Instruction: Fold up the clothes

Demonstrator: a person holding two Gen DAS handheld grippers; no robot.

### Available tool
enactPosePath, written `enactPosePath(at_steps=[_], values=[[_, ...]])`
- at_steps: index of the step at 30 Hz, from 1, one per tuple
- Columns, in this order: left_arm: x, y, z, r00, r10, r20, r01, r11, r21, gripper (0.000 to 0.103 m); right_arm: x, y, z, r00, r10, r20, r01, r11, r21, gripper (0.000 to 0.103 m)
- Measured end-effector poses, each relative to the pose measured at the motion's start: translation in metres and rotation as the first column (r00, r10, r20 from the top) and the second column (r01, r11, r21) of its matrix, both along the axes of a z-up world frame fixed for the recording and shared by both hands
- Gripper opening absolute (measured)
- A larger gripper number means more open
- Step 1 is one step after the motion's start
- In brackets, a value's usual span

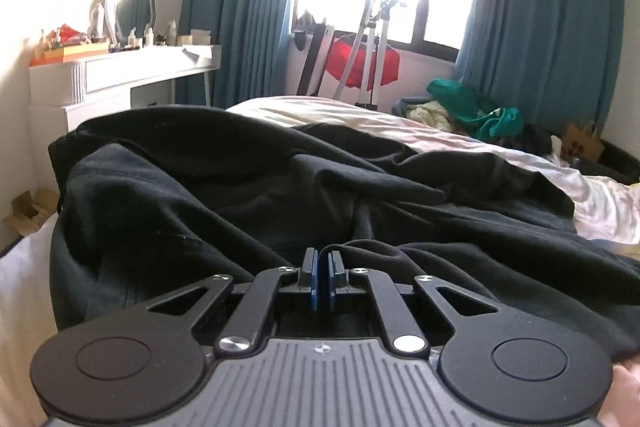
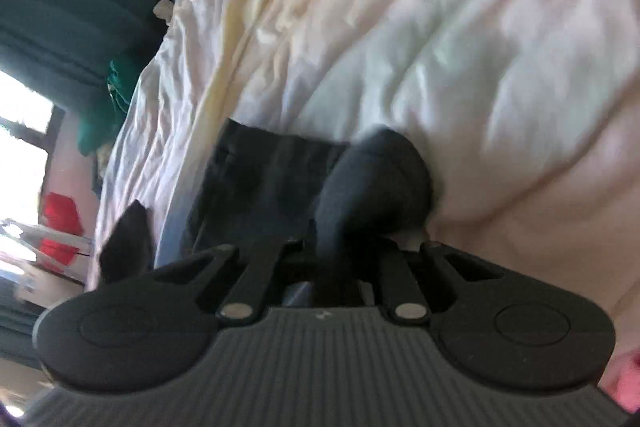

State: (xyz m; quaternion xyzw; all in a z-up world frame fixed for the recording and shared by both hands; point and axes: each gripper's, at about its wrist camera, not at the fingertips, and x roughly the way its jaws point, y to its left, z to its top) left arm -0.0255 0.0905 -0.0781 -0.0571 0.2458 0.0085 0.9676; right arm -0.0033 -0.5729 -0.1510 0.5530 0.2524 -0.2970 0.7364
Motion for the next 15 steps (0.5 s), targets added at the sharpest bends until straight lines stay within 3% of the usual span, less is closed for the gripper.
enactPosePath(at_steps=[5, 7, 10, 12, 15], values=[[0.003, 0.003, -0.001, 1.000, 0.000, -0.010, 0.000, 1.000, 0.001, 0.006, -0.006, 0.007, 0.024, 1.000, 0.007, 0.029, -0.006, 0.999, -0.048, 0.015], [0.003, 0.005, -0.001, 1.000, -0.002, -0.012, 0.002, 1.000, 0.001, 0.006, -0.018, 0.008, 0.030, 0.999, -0.014, 0.039, 0.016, 0.999, -0.035, 0.021], [0.003, 0.007, -0.001, 1.000, -0.007, -0.014, 0.007, 1.000, 0.002, 0.006, -0.039, 0.012, 0.041, 0.994, -0.055, 0.094, 0.055, 0.998, -0.005, 0.051], [0.002, 0.008, -0.001, 1.000, -0.009, -0.015, 0.010, 1.000, 0.003, 0.006, -0.054, 0.017, 0.049, 0.993, -0.057, 0.103, 0.059, 0.998, -0.016, 0.080], [0.001, 0.011, 0.000, 1.000, -0.015, -0.015, 0.015, 1.000, -0.002, 0.006, -0.061, 0.029, 0.058, 0.993, -0.022, 0.117, 0.026, 0.999, -0.038, 0.080]])
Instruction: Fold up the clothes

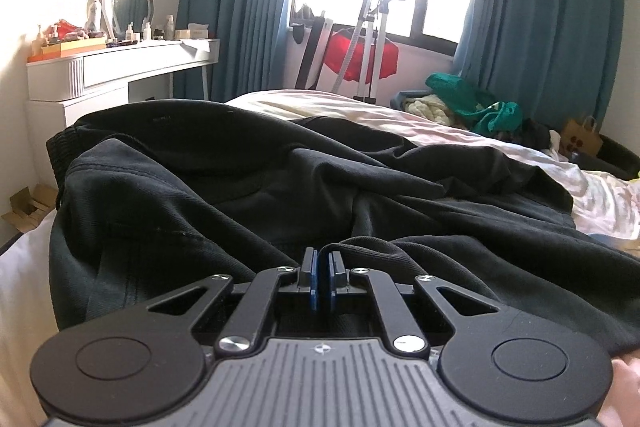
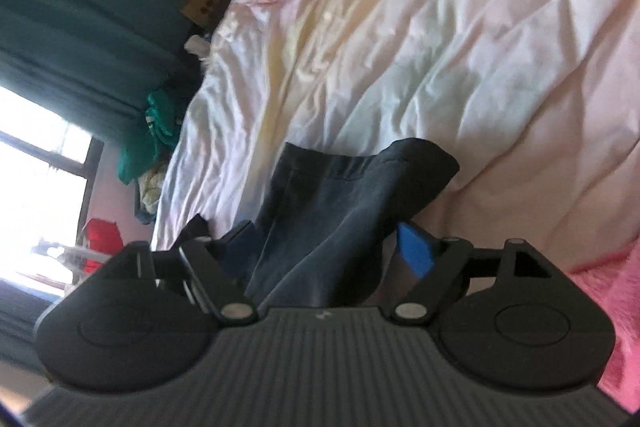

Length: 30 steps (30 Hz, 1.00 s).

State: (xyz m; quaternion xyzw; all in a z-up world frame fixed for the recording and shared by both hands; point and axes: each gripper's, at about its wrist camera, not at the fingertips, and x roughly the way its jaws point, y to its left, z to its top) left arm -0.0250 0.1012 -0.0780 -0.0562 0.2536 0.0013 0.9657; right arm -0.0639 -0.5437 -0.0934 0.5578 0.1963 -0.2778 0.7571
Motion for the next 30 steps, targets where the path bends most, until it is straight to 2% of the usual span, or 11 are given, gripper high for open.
enactPosePath(at_steps=[2, 4, 8, 11, 16, 19, 20, 21, 26, 28, 30], values=[[-0.002, 0.001, 0.000, 1.000, -0.001, -0.001, 0.001, 1.000, 0.002, 0.006, -0.004, 0.007, -0.006, 0.999, 0.035, 0.021, -0.036, 0.997, 0.070, 0.080], [-0.001, 0.001, 0.000, 1.000, 0.002, -0.005, -0.002, 1.000, 0.004, 0.006, -0.009, 0.012, -0.020, 0.998, 0.041, 0.046, -0.049, 0.981, 0.189, 0.081], [-0.001, 0.000, -0.001, 1.000, 0.007, -0.008, -0.007, 1.000, 0.007, 0.006, -0.017, 0.022, -0.049, 0.995, 0.031, 0.097, -0.070, 0.900, 0.430, 0.081], [0.001, 0.000, -0.002, 1.000, 0.011, -0.014, -0.011, 1.000, 0.012, 0.006, -0.003, 0.018, -0.054, 0.993, 0.061, 0.097, -0.098, 0.891, 0.443, 0.081], [0.004, 0.003, -0.005, 0.999, 0.020, -0.026, -0.020, 1.000, 0.007, 0.006, 0.035, -0.007, -0.047, 0.994, 0.071, 0.079, -0.089, 0.963, 0.254, 0.078], [0.004, 0.002, -0.006, 0.999, 0.022, -0.024, -0.021, 1.000, 0.005, 0.006, 0.053, -0.017, -0.054, 0.992, 0.120, 0.044, -0.126, 0.973, 0.193, 0.045], [0.004, 0.002, -0.006, 1.000, 0.022, -0.021, -0.022, 1.000, 0.001, 0.006, 0.055, -0.019, -0.057, 0.991, 0.127, 0.048, -0.134, 0.974, 0.181, 0.025], [0.003, 0.002, -0.006, 1.000, 0.022, -0.015, -0.022, 1.000, -0.007, 0.006, 0.056, -0.020, -0.057, 0.989, 0.136, 0.060, -0.144, 0.978, 0.153, 0.017], [0.000, 0.000, -0.002, 1.000, -0.011, 0.015, 0.012, 1.000, -0.026, 0.006, 0.055, -0.015, -0.018, 0.975, 0.139, 0.176, -0.127, 0.989, -0.076, 0.011], [-0.002, -0.006, -0.003, 0.999, -0.025, 0.022, 0.025, 1.000, 0.012, 0.006, 0.053, -0.014, -0.010, 0.983, 0.120, 0.140, -0.097, 0.983, -0.157, 0.009], [-0.003, -0.014, -0.004, 0.999, -0.037, 0.031, 0.035, 0.997, 0.062, 0.006, 0.054, -0.019, -0.016, 0.992, 0.103, 0.068, -0.090, 0.982, -0.168, 0.009]])
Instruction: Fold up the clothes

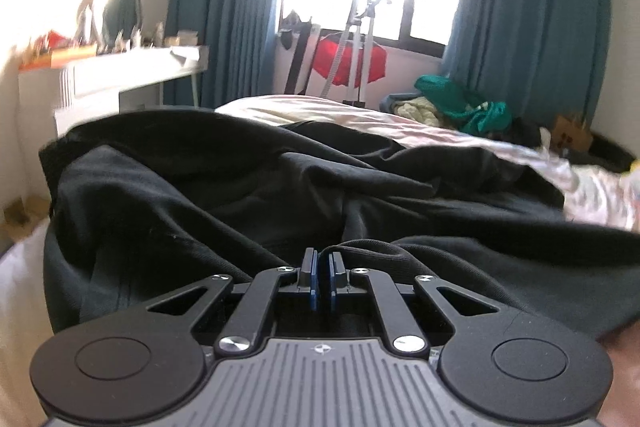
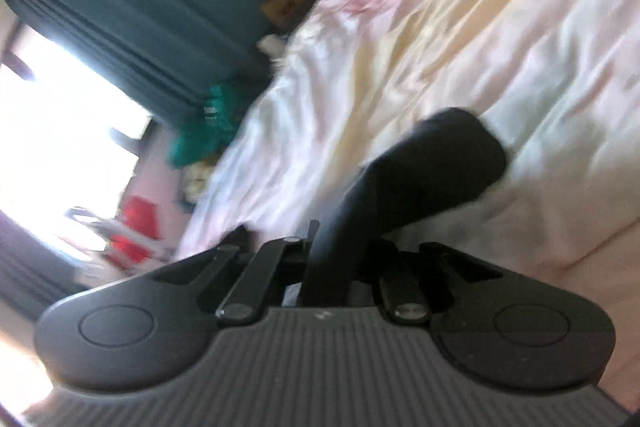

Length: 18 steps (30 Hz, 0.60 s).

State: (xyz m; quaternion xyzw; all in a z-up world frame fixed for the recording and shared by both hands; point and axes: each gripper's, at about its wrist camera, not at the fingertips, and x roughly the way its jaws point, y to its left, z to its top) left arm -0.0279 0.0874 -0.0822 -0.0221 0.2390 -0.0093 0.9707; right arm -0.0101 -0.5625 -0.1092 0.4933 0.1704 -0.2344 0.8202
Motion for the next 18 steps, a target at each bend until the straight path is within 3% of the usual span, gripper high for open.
enactPosePath(at_steps=[4, 8, 10, 12, 15, 18], values=[[0.001, -0.008, -0.003, 1.000, -0.018, 0.006, 0.018, 0.999, 0.049, 0.006, 0.004, -0.011, -0.032, 0.990, 0.009, -0.140, 0.006, 0.994, 0.107, 0.009], [0.000, -0.009, -0.005, 1.000, -0.029, -0.006, 0.030, 0.998, 0.061, 0.008, -0.002, -0.013, -0.037, 0.988, -0.006, -0.156, 0.033, 0.985, 0.171, 0.013], [0.001, -0.009, -0.004, 0.999, -0.034, -0.020, 0.035, 0.998, 0.053, 0.014, -0.007, -0.008, -0.027, 0.985, -0.031, -0.168, 0.055, 0.988, 0.142, 0.015], [0.001, -0.009, -0.001, 0.998, -0.049, -0.041, 0.051, 0.997, 0.054, 0.018, -0.010, -0.002, -0.016, 0.972, -0.067, -0.223, 0.081, 0.995, 0.051, 0.026], [-0.003, -0.011, 0.004, 0.997, -0.068, -0.043, 0.071, 0.996, 0.051, 0.037, -0.020, 0.000, -0.003, 0.952, -0.141, -0.270, 0.126, 0.989, -0.073, 0.043], [-0.009, -0.010, 0.009, 0.995, -0.088, -0.039, 0.089, 0.995, 0.037, 0.055, -0.031, 0.005, 0.013, 0.962, -0.151, -0.229, 0.115, 0.980, -0.162, 0.051]])
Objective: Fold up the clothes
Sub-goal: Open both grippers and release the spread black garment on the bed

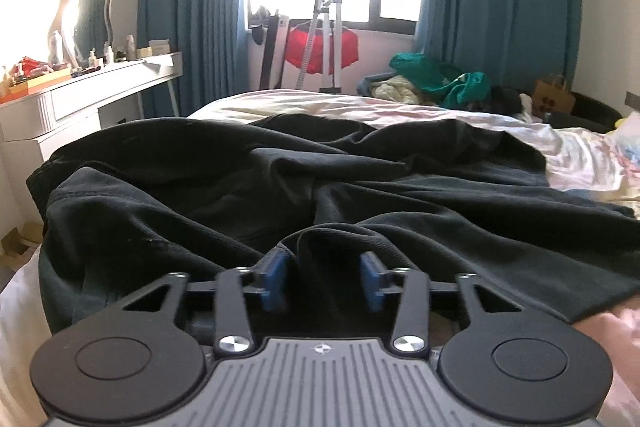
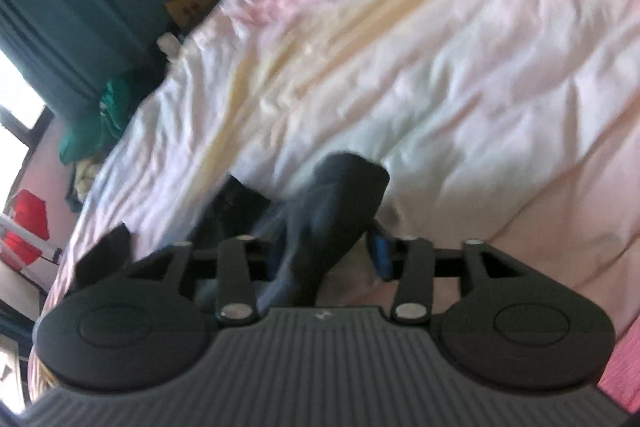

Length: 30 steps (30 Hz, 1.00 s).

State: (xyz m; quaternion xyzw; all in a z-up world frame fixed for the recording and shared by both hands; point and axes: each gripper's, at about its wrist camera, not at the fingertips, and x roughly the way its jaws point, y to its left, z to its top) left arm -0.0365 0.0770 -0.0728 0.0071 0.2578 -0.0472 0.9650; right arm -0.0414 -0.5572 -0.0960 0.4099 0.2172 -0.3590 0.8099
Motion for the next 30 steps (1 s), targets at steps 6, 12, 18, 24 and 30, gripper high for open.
enactPosePath(at_steps=[6, 12, 18, 24, 30], values=[[-0.018, 0.007, 0.021, 0.998, 0.010, 0.061, -0.007, 0.998, -0.057, 0.085, -0.010, 0.044, 0.046, 0.989, 0.116, 0.097, -0.087, 0.962, -0.260, 0.051], [-0.038, 0.032, 0.045, 0.990, 0.056, 0.129, -0.025, 0.973, -0.229, 0.095, -0.008, 0.106, 0.079, 0.885, 0.418, 0.206, -0.317, 0.864, -0.391, 0.074], [-0.043, 0.066, 0.056, 0.965, 0.227, 0.133, -0.174, 0.930, -0.324, 0.097, 0.032, 0.179, 0.060, 0.784, 0.607, 0.130, -0.517, 0.754, -0.405, 0.074], [-0.029, 0.097, 0.045, 0.931, 0.365, 0.000, -0.338, 0.863, -0.377, 0.097, 0.072, 0.235, 0.016, 0.688, 0.721, -0.078, -0.702, 0.635, -0.321, 0.073], [-0.023, 0.142, 0.023, 0.867, 0.467, -0.172, -0.480, 0.692, -0.540, 0.097, 0.093, 0.257, -0.027, 0.601, 0.740, -0.301, -0.799, 0.564, -0.210, 0.072]])
